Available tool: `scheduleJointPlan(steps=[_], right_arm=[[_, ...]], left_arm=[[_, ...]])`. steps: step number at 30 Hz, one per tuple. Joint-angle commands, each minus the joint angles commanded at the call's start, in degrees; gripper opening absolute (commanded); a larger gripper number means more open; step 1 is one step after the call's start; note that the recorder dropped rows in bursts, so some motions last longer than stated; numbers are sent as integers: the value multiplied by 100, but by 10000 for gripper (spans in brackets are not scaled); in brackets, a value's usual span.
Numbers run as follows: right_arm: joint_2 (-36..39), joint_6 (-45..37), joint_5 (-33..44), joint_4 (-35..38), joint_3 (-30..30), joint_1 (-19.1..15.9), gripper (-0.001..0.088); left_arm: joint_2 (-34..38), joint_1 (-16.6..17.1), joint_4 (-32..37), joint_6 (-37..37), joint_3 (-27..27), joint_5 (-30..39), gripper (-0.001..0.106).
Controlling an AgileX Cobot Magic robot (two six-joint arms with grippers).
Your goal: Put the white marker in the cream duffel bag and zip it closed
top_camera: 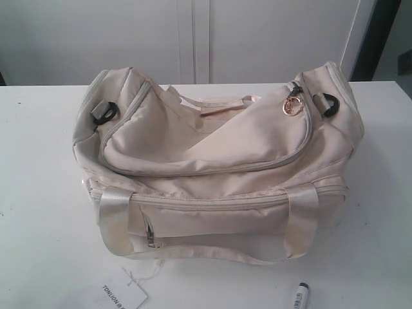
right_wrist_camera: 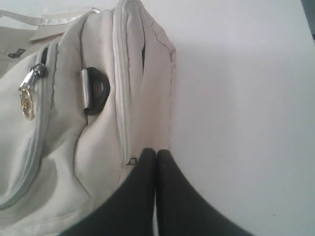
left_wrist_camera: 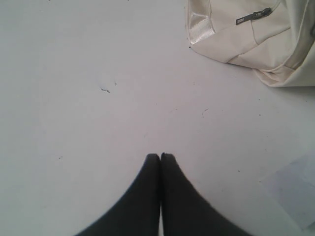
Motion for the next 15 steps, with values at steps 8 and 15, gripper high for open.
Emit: scheduleJointPlan(steps=[8, 15], right_arm=[[835, -233, 167, 453, -615, 0, 0], [1451, -571, 208, 862, -1187, 0, 0]], left_arm=[[0, 0, 0, 0, 0, 0, 0], [0, 0, 0, 0, 0, 0, 0]])
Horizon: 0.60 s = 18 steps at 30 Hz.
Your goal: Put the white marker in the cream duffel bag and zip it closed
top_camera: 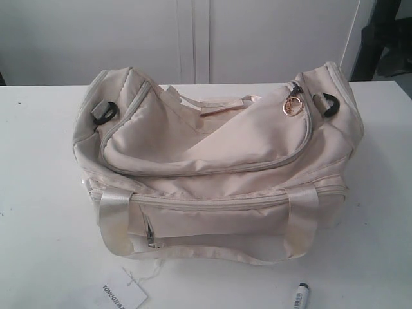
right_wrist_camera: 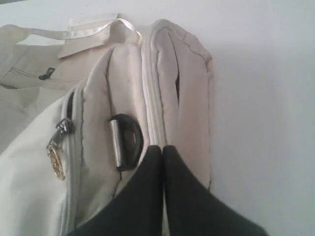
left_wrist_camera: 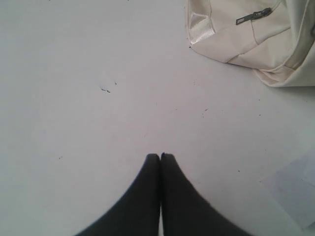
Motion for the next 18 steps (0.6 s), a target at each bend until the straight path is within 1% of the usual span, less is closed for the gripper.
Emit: scheduleJointPlan(steps=[5, 9, 11, 15, 18], right_arm=[[434, -104, 170, 211, -406, 0, 0], [661, -283, 193, 383, -584, 0, 3], [759, -341, 193, 423, -654, 0, 43], [902, -414, 103, 634, -665, 0, 181], [997, -505, -17, 626, -665, 112, 265]], left_arm=[[0, 0, 0, 0, 0, 0, 0], [0, 0, 0, 0, 0, 0, 0], [0, 0, 0, 0, 0, 0, 0], [0, 0, 0, 0, 0, 0, 0], [0, 0, 0, 0, 0, 0, 0]])
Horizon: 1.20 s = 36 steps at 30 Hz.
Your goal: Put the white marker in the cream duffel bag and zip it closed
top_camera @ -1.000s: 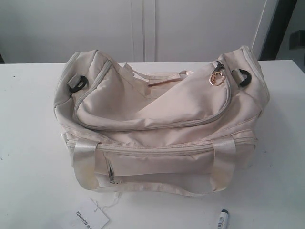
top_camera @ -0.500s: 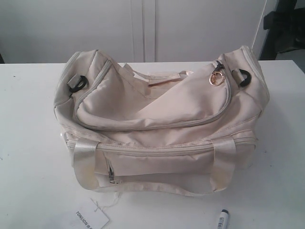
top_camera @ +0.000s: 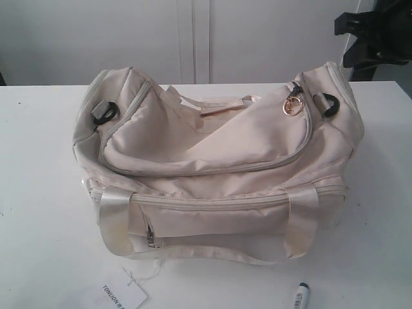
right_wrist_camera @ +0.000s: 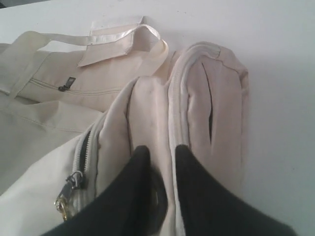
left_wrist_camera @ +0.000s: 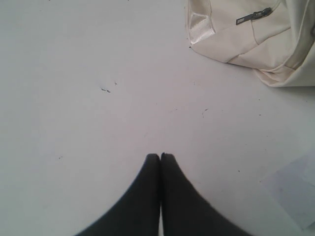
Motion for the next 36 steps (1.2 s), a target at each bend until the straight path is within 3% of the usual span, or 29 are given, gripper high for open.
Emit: scheduleJointPlan(steps=[8, 28, 32, 36], right_arm=[[253, 0, -360, -461, -55, 185, 367], [744, 0, -488, -315, -55, 289, 365], [770, 0, -459, -338, -55, 289, 265], [726, 0, -406, -338, -55, 289, 73]], left_arm=[[0, 0, 0, 0, 0, 0, 0], [0, 0, 0, 0, 0, 0, 0], [0, 0, 0, 0, 0, 0, 0], [0, 0, 0, 0, 0, 0, 0]])
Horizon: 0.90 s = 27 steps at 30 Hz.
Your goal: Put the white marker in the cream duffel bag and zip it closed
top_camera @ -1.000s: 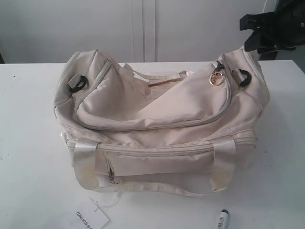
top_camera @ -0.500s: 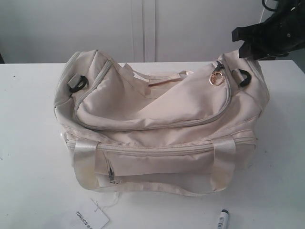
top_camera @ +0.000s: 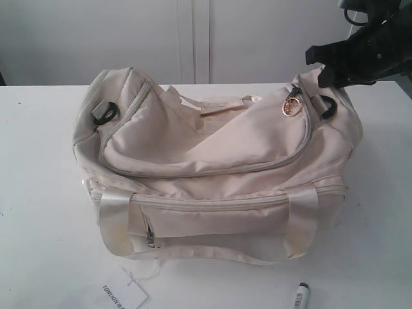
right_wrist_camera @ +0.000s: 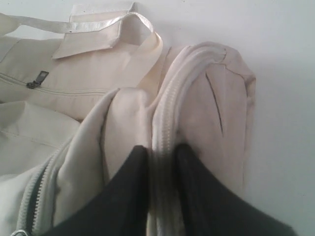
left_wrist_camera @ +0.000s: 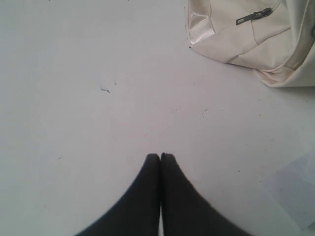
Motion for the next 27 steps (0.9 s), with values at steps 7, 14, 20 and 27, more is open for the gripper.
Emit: scheduleJointPlan(steps=[7, 14, 20, 27], right_arm=[[-61, 413, 372, 87, -187, 0, 0], [-61, 455, 698, 87, -470, 0, 0], [-85, 455, 803, 87, -590, 0, 0], [-112, 455, 792, 61, -601, 0, 0]], left_arm=[[0, 0, 0, 0, 0, 0, 0], [0, 0, 0, 0, 0, 0, 0], [0, 0, 0, 0, 0, 0, 0], [0, 0, 0, 0, 0, 0, 0]])
